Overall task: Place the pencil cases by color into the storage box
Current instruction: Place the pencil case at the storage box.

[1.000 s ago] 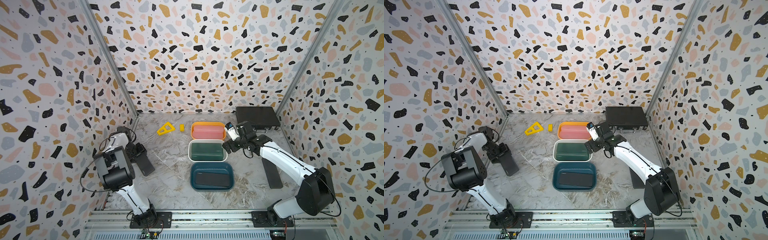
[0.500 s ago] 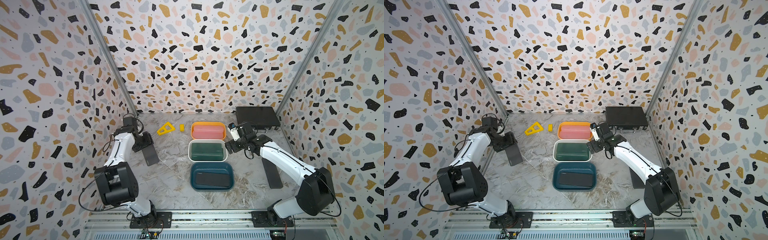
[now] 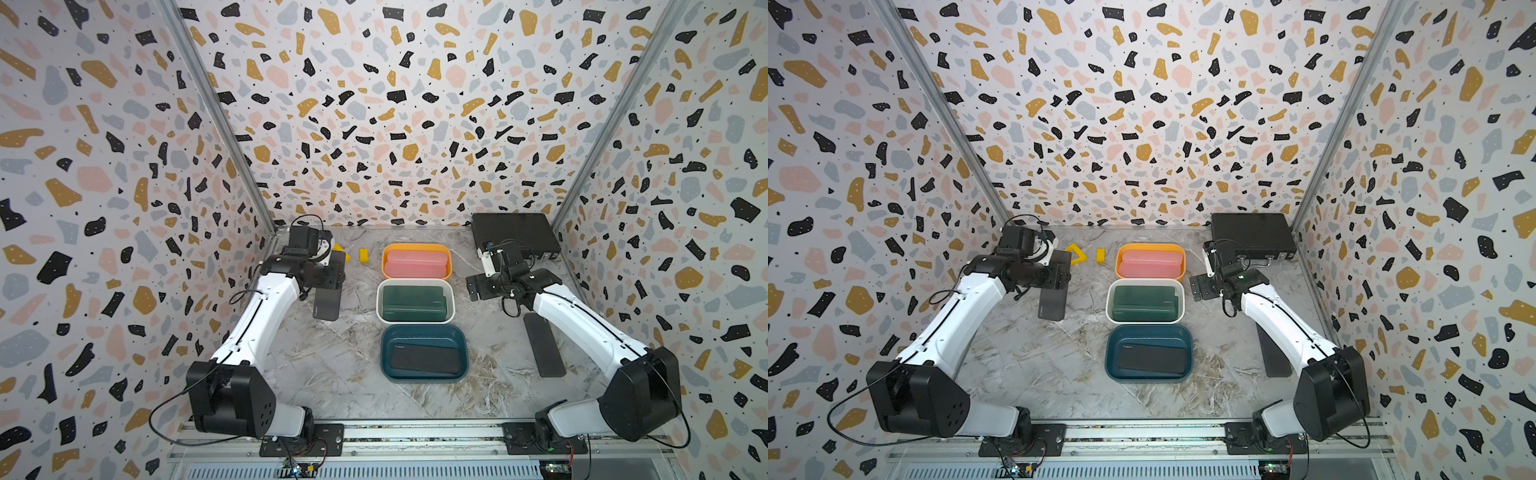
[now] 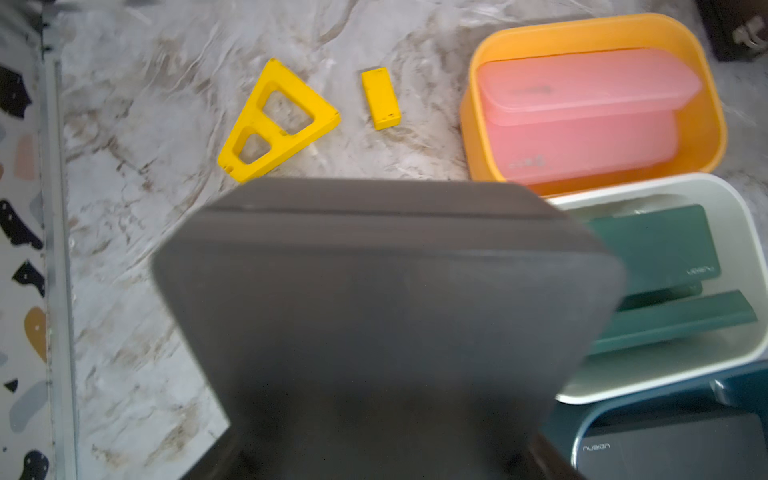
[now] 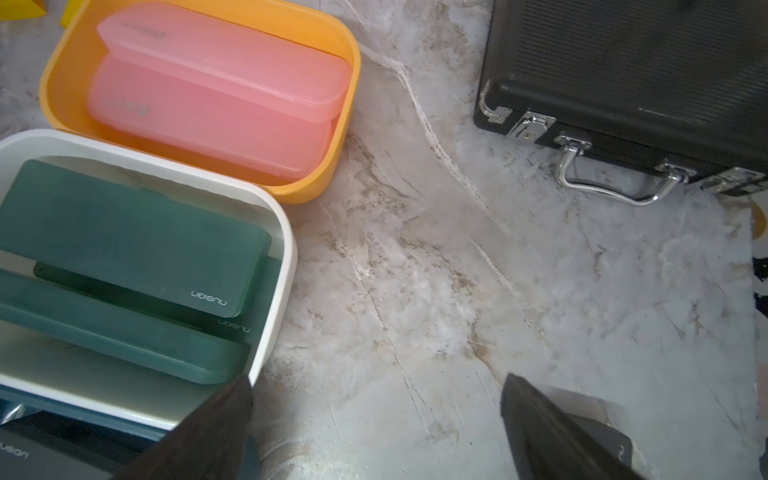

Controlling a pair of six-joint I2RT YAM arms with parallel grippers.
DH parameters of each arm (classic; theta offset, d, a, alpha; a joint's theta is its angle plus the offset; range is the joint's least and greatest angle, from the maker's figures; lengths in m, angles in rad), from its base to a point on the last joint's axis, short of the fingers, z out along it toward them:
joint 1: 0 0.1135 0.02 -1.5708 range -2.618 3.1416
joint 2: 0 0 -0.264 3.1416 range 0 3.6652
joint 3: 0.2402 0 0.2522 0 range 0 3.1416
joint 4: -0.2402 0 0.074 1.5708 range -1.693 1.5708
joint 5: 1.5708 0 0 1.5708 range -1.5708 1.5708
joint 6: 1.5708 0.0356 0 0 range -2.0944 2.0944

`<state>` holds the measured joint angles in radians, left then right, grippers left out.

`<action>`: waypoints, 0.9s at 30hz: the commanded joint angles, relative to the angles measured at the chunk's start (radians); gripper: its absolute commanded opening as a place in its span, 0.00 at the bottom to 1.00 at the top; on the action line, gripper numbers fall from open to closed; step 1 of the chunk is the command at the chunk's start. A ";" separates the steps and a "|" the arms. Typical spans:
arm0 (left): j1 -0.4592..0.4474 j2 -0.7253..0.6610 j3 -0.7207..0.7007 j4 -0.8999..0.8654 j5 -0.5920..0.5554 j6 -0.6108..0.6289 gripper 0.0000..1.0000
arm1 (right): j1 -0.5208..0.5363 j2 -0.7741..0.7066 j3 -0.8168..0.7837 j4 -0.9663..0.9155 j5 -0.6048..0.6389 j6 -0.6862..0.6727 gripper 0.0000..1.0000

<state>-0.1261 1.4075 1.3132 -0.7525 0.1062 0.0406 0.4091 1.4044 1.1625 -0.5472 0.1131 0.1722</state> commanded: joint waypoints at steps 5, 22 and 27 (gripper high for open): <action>-0.126 -0.086 -0.018 0.037 -0.042 0.154 0.67 | -0.038 -0.066 -0.037 -0.049 0.026 0.046 0.98; -0.576 -0.079 0.017 -0.120 -0.163 0.363 0.67 | -0.132 -0.136 -0.092 -0.090 0.004 0.067 0.98; -0.686 -0.019 0.055 -0.162 -0.205 0.399 0.67 | -0.148 -0.149 -0.099 -0.098 -0.013 0.068 0.98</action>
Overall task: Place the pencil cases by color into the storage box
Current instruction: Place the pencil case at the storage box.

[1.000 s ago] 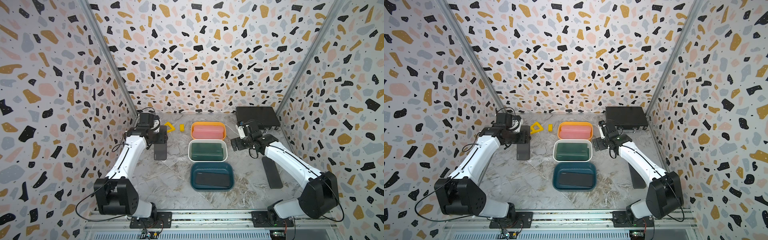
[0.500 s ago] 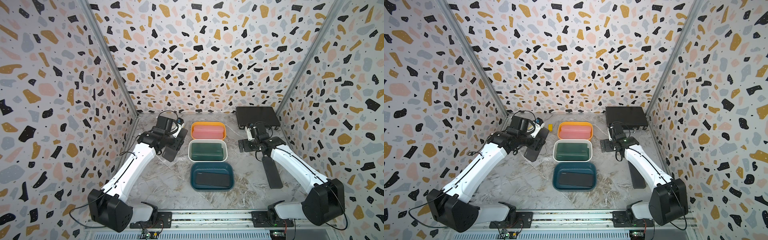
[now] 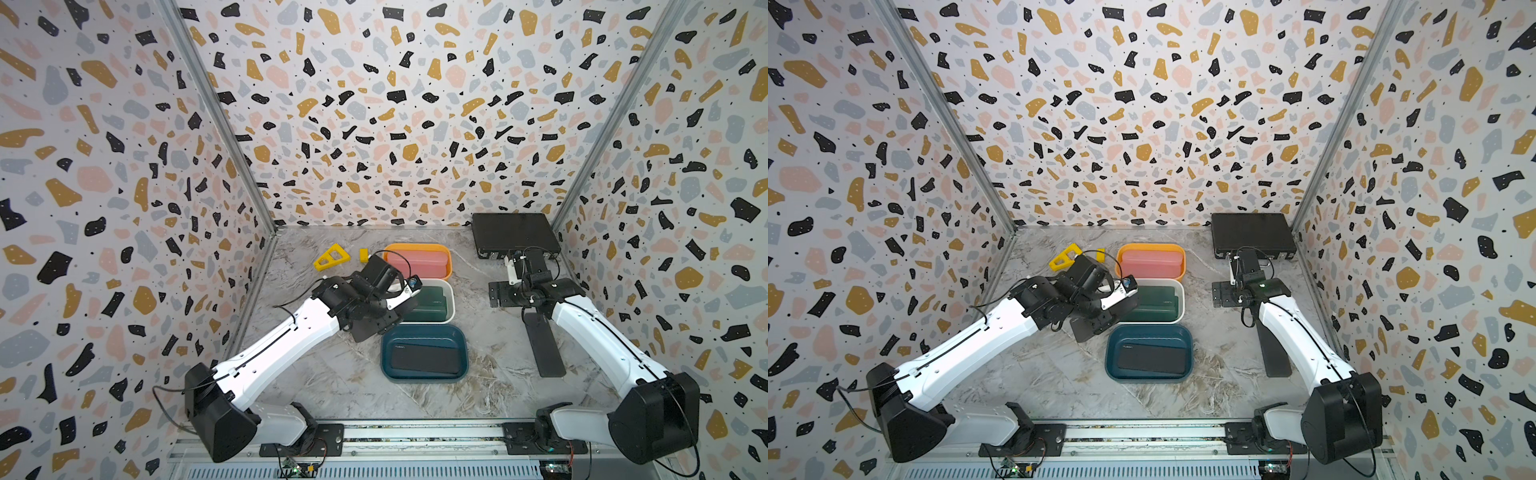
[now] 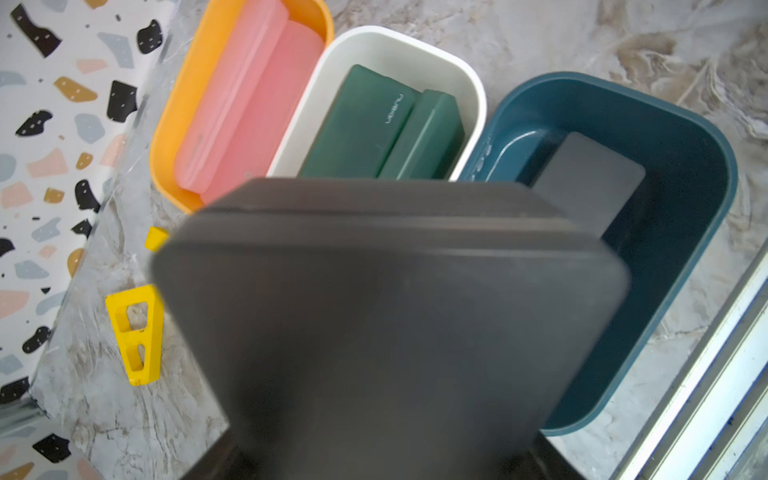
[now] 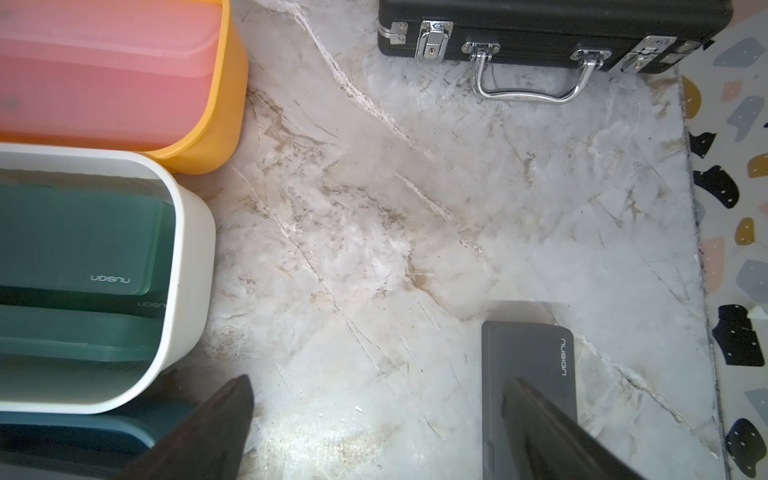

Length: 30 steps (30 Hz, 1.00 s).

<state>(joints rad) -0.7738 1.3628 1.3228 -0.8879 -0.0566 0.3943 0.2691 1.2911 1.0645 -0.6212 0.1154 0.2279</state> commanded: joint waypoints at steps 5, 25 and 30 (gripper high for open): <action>-0.131 0.091 0.068 -0.049 -0.064 0.081 0.67 | -0.022 -0.049 -0.017 -0.026 -0.032 0.013 0.98; -0.337 0.364 0.170 -0.128 -0.082 0.117 0.67 | -0.077 -0.089 -0.064 -0.037 -0.095 -0.010 0.99; -0.337 0.417 0.190 -0.140 -0.072 0.128 0.67 | -0.095 -0.100 -0.083 -0.037 -0.113 -0.021 0.99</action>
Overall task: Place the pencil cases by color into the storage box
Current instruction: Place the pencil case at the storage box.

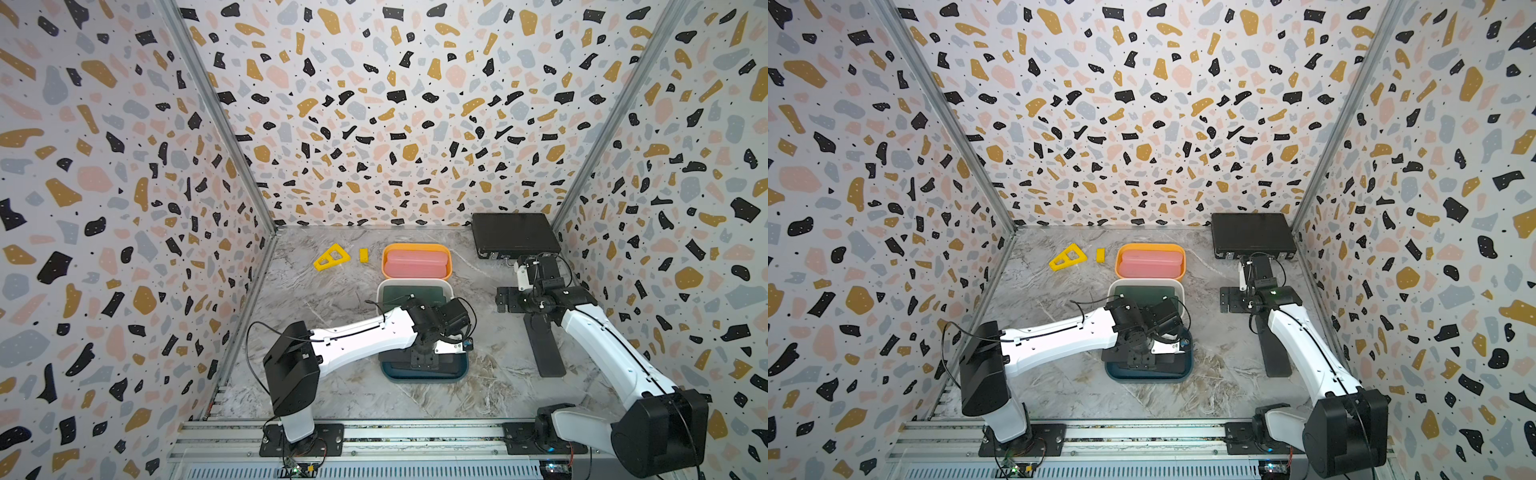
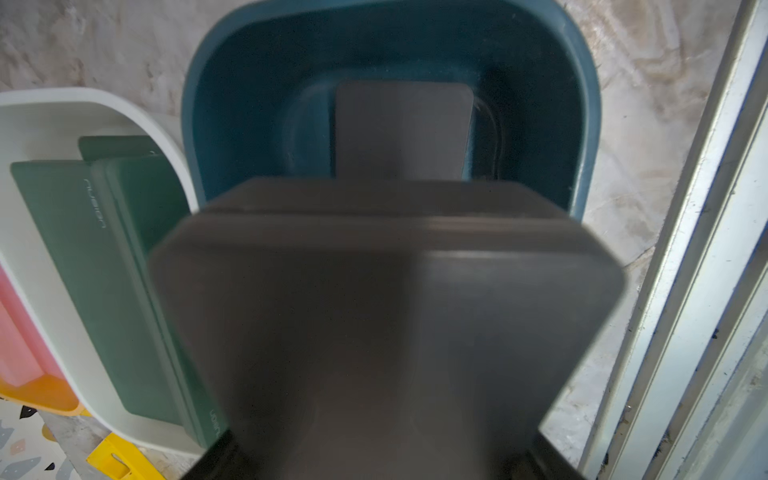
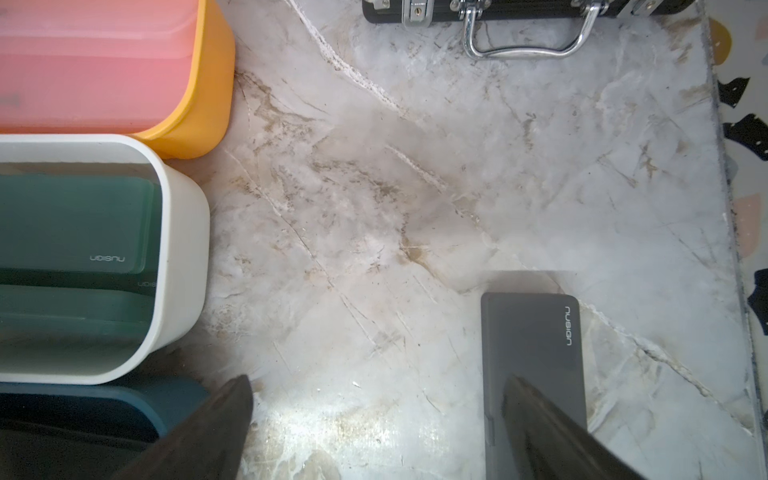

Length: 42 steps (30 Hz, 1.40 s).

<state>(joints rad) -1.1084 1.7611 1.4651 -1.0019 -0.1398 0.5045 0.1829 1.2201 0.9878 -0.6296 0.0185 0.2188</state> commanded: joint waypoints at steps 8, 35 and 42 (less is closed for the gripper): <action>-0.002 0.105 0.129 -0.058 0.025 0.016 0.67 | -0.026 -0.036 -0.023 -0.030 -0.033 -0.023 0.99; -0.004 0.280 0.224 -0.095 -0.043 0.026 0.67 | -0.057 -0.042 -0.058 -0.027 -0.072 -0.044 0.99; -0.004 0.311 0.226 -0.092 -0.066 0.023 0.68 | -0.064 -0.045 -0.057 -0.032 -0.077 -0.051 0.99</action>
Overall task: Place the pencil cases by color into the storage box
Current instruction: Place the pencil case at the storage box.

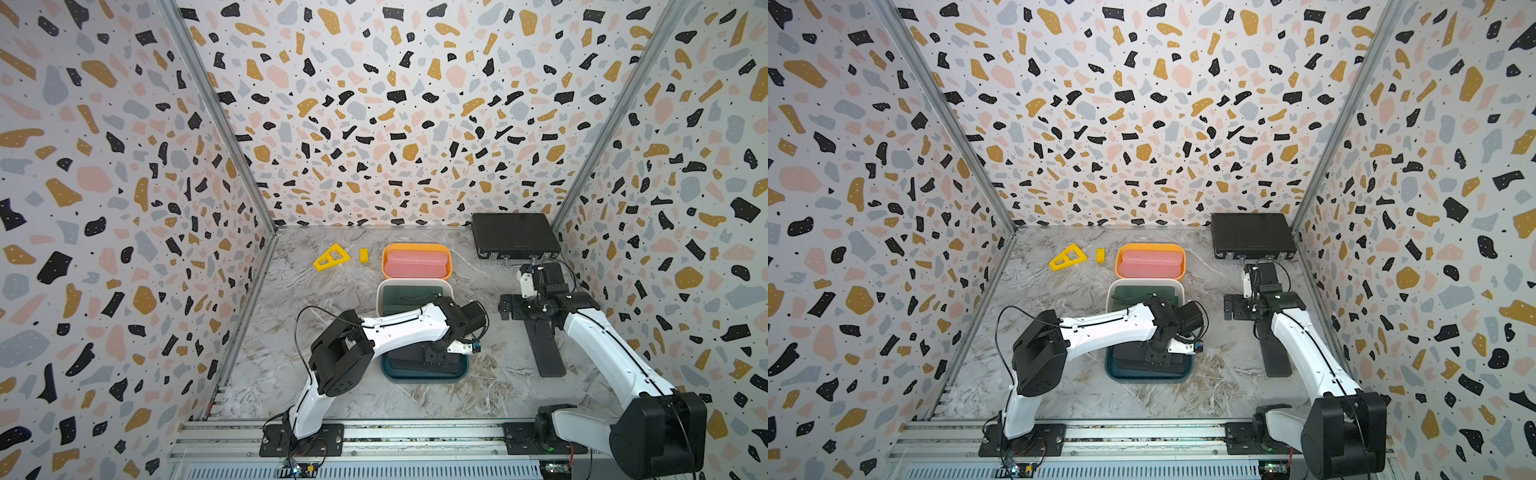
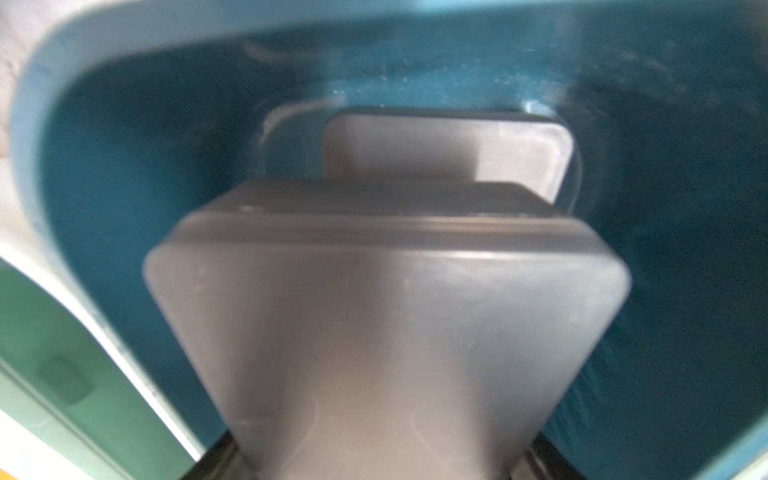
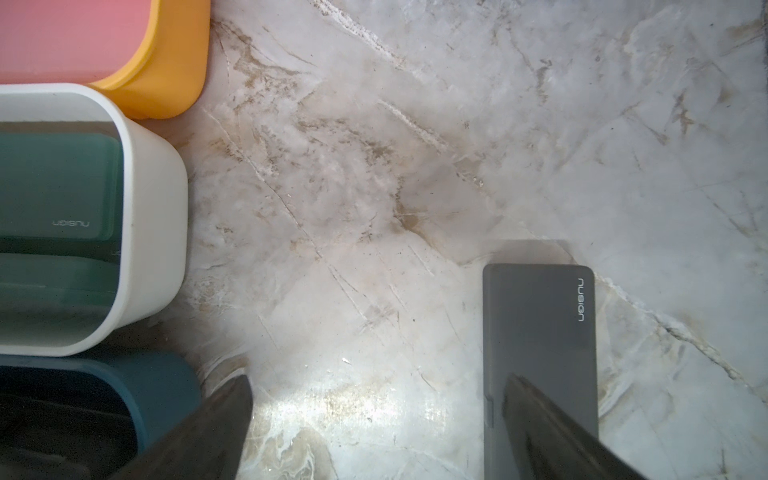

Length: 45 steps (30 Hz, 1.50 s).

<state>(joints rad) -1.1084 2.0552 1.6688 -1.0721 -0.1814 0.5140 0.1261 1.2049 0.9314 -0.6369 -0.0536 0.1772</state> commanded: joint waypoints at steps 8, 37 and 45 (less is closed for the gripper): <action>-0.004 0.049 0.029 -0.017 -0.064 0.009 0.71 | -0.016 -0.034 0.000 -0.037 -0.008 -0.023 0.99; -0.004 0.018 0.068 -0.041 -0.111 -0.035 0.89 | -0.035 -0.085 -0.034 -0.069 -0.008 -0.033 0.99; -0.004 -0.056 0.071 -0.047 -0.105 -0.061 0.99 | -0.046 -0.120 -0.046 -0.100 0.014 -0.033 0.99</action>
<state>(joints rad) -1.1084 2.0674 1.7027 -1.0878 -0.2798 0.4740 0.0883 1.1149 0.8902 -0.6922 -0.0559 0.1513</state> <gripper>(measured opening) 0.980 0.989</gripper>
